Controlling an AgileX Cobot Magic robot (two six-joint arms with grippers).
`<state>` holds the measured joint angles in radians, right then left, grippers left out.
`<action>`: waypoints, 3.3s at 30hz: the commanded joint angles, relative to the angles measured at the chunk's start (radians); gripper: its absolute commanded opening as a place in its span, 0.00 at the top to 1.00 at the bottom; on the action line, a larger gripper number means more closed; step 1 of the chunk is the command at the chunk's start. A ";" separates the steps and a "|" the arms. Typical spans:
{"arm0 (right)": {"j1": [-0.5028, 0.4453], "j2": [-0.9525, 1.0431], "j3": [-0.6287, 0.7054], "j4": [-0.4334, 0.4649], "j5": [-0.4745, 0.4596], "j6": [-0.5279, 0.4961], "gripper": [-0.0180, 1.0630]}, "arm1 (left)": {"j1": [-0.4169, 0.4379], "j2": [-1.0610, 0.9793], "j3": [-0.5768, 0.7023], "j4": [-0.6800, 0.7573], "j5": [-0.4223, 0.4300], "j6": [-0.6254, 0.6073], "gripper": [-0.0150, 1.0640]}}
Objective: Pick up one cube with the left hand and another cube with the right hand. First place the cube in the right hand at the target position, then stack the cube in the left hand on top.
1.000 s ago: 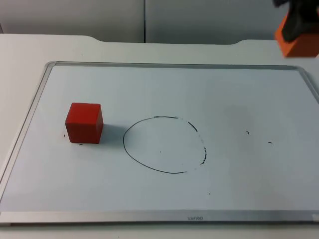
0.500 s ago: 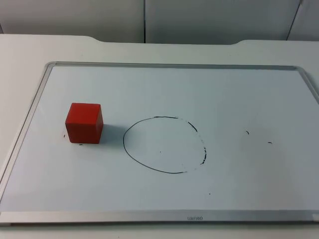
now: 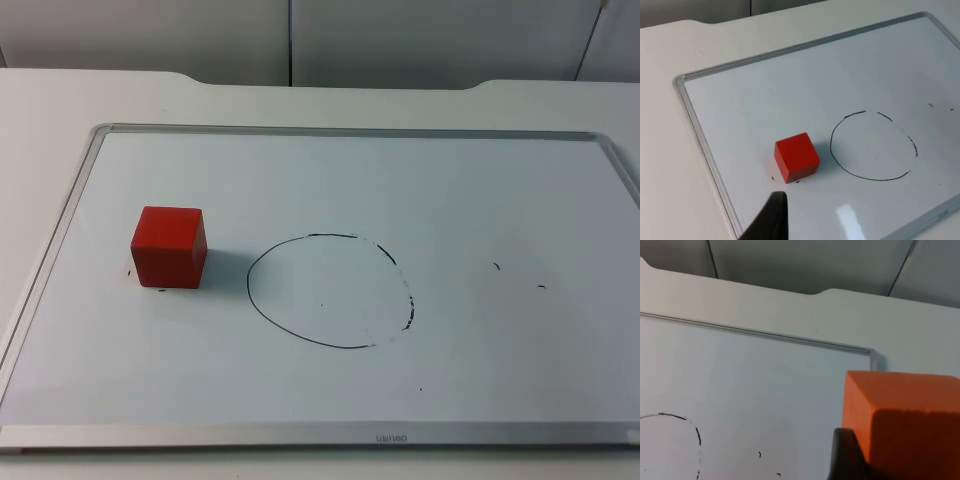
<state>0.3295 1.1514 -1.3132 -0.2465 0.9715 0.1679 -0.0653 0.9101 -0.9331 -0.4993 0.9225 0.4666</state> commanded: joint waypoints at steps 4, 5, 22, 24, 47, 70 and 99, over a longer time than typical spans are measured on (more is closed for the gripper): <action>0.004 -0.010 -0.005 0.018 -0.056 -0.009 0.99 | -0.071 0.230 -0.090 0.000 -0.016 0.018 0.04; 0.004 -0.010 -0.005 0.018 -0.058 -0.009 0.99 | -0.094 0.285 -0.099 0.019 -0.035 -0.007 0.04; 0.004 -0.009 -0.005 0.018 -0.080 -0.015 0.99 | -0.336 0.956 -0.314 0.360 -0.180 -0.526 0.04; 0.004 -0.009 -0.005 0.018 -0.080 -0.022 0.99 | -0.336 1.016 -0.334 0.363 -0.192 -0.547 0.04; 0.004 -0.009 -0.005 0.018 -0.080 -0.071 0.99 | -0.336 1.169 -0.363 0.458 -0.291 -0.706 0.04; 0.004 -0.009 -0.005 0.018 -0.092 -0.073 0.99 | -0.336 1.184 -0.365 0.480 -0.281 -0.769 0.69; 0.004 0.064 -0.007 0.311 -0.073 -0.313 0.99 | -0.338 0.390 -0.317 0.499 0.255 -0.418 0.99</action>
<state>0.3295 1.1768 -1.3132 0.0194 0.9038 -0.1077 -0.3949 1.3609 -1.2795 0.0123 1.1579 0.0385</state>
